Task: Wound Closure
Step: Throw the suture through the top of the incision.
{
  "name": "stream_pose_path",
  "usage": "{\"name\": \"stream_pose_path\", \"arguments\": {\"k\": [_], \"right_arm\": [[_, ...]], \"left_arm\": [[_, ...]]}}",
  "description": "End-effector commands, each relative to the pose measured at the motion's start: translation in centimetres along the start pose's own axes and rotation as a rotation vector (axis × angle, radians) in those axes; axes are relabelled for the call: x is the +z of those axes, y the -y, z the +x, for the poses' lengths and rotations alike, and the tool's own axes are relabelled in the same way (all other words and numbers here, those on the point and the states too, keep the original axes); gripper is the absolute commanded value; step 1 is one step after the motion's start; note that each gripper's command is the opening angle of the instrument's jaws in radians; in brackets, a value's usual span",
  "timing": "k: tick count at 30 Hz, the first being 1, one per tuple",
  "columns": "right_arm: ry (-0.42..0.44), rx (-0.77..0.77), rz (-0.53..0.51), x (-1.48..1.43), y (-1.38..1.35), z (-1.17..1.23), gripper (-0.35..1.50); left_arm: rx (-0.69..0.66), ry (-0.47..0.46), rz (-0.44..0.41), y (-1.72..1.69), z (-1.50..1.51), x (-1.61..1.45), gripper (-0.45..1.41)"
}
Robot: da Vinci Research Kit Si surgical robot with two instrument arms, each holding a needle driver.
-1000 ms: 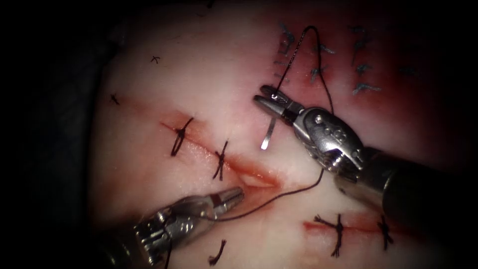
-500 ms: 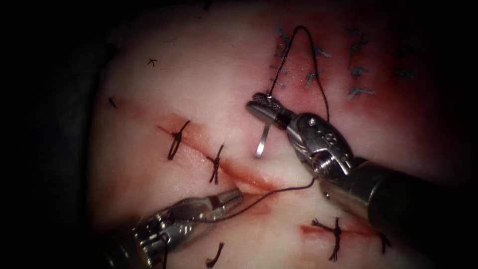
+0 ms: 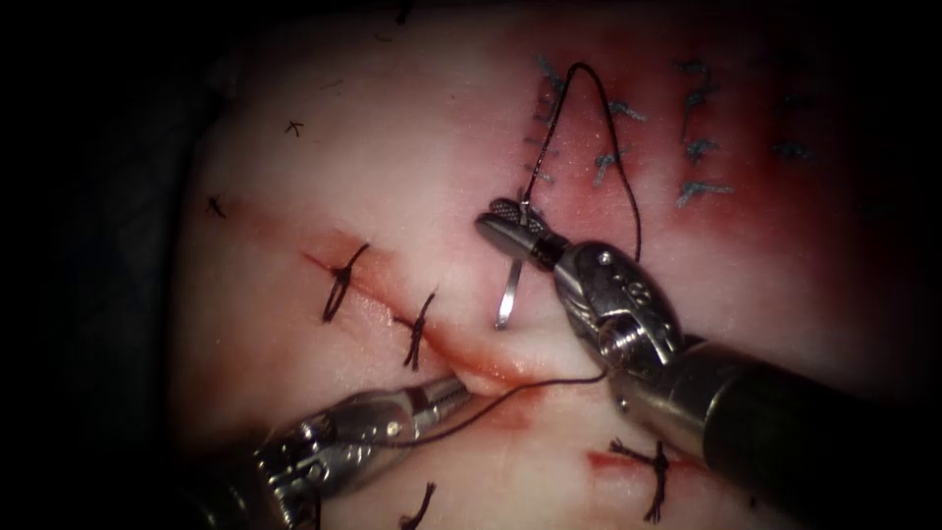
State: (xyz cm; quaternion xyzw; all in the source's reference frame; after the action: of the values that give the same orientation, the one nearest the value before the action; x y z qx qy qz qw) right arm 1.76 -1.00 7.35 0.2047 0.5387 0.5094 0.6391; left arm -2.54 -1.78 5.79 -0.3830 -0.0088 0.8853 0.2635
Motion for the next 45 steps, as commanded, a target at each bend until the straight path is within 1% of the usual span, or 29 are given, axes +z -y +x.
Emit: {"name": "stream_pose_path", "arguments": {"k": [1,6,8,9,14,18,21,25,27,29,32,35,37,42,45], "right_arm": [[0.002,0.007,0.01,0.09,0.01,-0.03,-0.35],[0.0,0.071,0.016,0.13,0.06,-0.05,-0.35],[0.0,0.093,0.019,0.13,0.08,-0.08,-0.35],[0.0,0.136,0.024,0.12,0.1,-0.13,-0.35],[-0.002,0.185,0.032,0.12,0.14,-0.19,-0.35],[0.024,0.212,0.014,0.1,0.19,-0.19,-0.35],[0.041,0.218,-0.012,0.07,0.23,-0.15,-0.35],[0.035,0.229,-0.047,0.03,0.26,-0.05,-0.35],[0.04,0.233,-0.085,0.0,0.29,-0.02,-0.35],[0.042,0.227,-0.126,-0.06,0.31,0.04,-0.35],[0.042,0.202,-0.154,-0.17,0.32,0.11,-0.35],[0.043,0.207,-0.163,-0.24,0.32,0.15,-0.35],[0.041,0.205,-0.167,-0.23,0.33,0.13,-0.35],[0.048,0.201,-0.153,-0.14,0.37,0.05,-0.35],[0.055,0.202,-0.121,-0.06,0.38,0.02,-0.35]], "left_arm": [[0.001,-0.002,0.0,0.02,0.01,0.09,0.05],[0.002,-0.002,-0.001,0.02,0.0,0.08,0.05],[0.002,-0.001,0.001,0.02,0.0,0.08,0.05],[0.001,0.001,0.003,0.02,0.0,0.08,0.05],[-0.001,0.002,0.004,0.03,0.02,0.09,0.04],[-0.003,0.0,0.005,0.04,0.04,0.09,0.04],[-0.004,0.0,0.005,0.05,0.04,0.09,0.04],[-0.005,0.0,0.004,0.06,0.05,0.09,0.04],[-0.005,-0.003,0.005,0.06,0.05,0.08,0.04],[-0.004,-0.003,0.004,0.06,0.04,0.07,0.04],[-0.004,-0.001,0.006,0.06,0.04,0.07,0.04],[-0.005,-0.001,0.008,0.06,0.05,0.08,0.04],[-0.006,0.0,0.009,0.05,0.05,0.09,0.04],[-0.013,0.0,0.011,0.03,0.07,0.09,0.04],[-0.006,0.0,0.008,0.04,0.06,0.07,0.04]]}}
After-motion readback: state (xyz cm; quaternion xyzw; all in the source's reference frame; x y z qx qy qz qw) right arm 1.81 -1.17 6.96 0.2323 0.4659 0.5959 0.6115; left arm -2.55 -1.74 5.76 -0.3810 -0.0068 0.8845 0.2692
